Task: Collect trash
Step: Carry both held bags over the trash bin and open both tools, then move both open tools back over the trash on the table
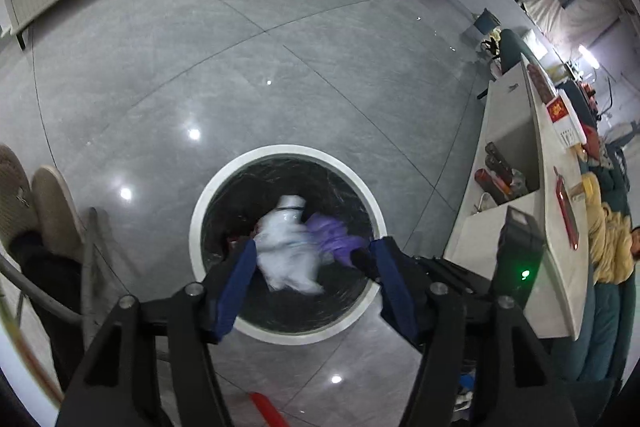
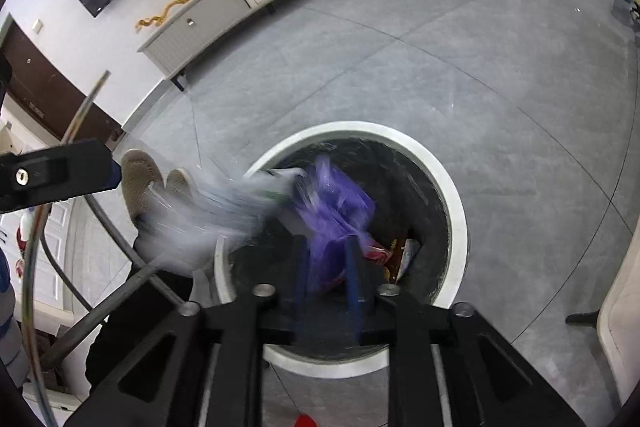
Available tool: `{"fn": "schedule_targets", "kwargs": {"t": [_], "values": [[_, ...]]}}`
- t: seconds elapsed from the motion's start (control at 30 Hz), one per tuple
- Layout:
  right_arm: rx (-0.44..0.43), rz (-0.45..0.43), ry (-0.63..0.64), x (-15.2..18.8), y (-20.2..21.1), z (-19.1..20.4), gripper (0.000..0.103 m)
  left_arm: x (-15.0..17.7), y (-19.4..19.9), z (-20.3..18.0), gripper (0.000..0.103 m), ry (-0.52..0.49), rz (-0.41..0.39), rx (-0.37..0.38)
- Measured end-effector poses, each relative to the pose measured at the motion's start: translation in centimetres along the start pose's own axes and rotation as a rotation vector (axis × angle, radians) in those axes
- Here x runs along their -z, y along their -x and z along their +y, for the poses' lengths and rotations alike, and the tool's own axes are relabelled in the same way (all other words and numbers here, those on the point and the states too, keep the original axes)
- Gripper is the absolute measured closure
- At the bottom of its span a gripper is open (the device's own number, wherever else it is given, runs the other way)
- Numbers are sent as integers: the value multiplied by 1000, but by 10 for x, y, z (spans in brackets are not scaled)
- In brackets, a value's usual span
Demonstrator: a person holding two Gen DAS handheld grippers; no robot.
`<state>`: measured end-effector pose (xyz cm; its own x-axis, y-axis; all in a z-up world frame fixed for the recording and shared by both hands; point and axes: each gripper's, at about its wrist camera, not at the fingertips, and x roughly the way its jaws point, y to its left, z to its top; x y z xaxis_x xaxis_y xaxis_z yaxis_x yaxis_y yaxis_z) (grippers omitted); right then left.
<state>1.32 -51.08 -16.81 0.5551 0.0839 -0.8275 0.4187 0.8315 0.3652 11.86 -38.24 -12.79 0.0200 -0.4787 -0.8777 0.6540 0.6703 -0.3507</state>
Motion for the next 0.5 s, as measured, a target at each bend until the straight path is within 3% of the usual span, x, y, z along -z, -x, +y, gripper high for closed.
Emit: {"fn": "schedule_targets", "kwargs": {"t": [0.07, 0.27, 0.5], "values": [[7, 6, -11, -1, -3, -4, 69, -1, -1, 1, 42, 6, 0, 2], [6, -2, -25, 0, 1, -10, 68, 4, 23, -2, 42, -25, -68, -30], [1, -80, 16, -13, 33, 13, 68, 25, 81, -2, 42, -69, -220, -124]]}}
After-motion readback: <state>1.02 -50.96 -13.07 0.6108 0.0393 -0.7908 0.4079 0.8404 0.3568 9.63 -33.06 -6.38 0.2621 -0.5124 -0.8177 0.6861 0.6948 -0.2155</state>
